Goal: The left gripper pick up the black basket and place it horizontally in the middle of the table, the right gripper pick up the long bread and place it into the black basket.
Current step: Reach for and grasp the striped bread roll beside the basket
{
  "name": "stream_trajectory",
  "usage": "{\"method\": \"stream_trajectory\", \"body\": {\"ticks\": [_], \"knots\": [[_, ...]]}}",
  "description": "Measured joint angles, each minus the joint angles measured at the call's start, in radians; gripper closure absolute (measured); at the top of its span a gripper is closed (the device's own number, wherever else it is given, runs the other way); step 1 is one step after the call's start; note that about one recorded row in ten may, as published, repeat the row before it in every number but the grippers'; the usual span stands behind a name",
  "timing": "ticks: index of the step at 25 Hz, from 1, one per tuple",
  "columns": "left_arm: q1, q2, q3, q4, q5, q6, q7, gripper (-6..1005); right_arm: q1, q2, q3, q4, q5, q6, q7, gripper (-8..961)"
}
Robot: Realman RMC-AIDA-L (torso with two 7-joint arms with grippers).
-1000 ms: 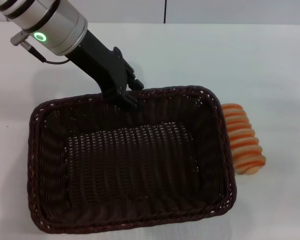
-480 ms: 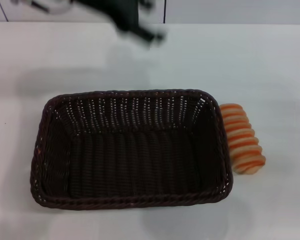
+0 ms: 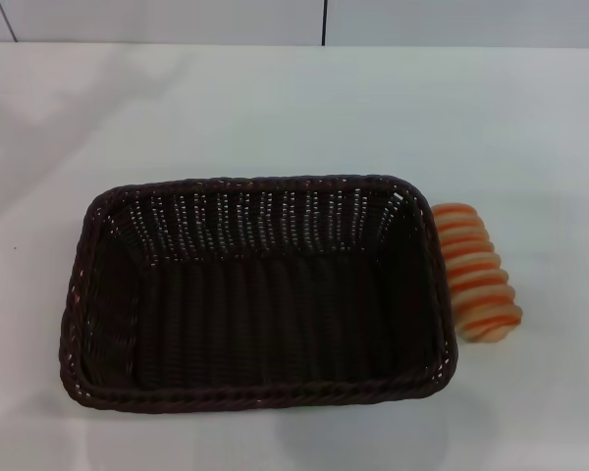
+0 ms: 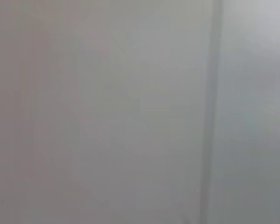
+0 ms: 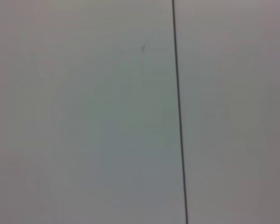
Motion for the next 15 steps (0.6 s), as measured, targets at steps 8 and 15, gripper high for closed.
{"method": "stream_trajectory", "body": {"ticks": [8, 15], "knots": [[0.122, 0.0, -0.015, 0.196, -0.407, 0.0, 0.276, 190, 0.003, -0.001, 0.007, 0.049, 0.0, 0.085, 0.0, 148], [0.19, 0.0, -0.142, 0.435, -0.533, -0.13, 0.646, 190, 0.01, -0.001, 0.009, 0.063, 0.0, 0.136, 0.0, 148]]}}
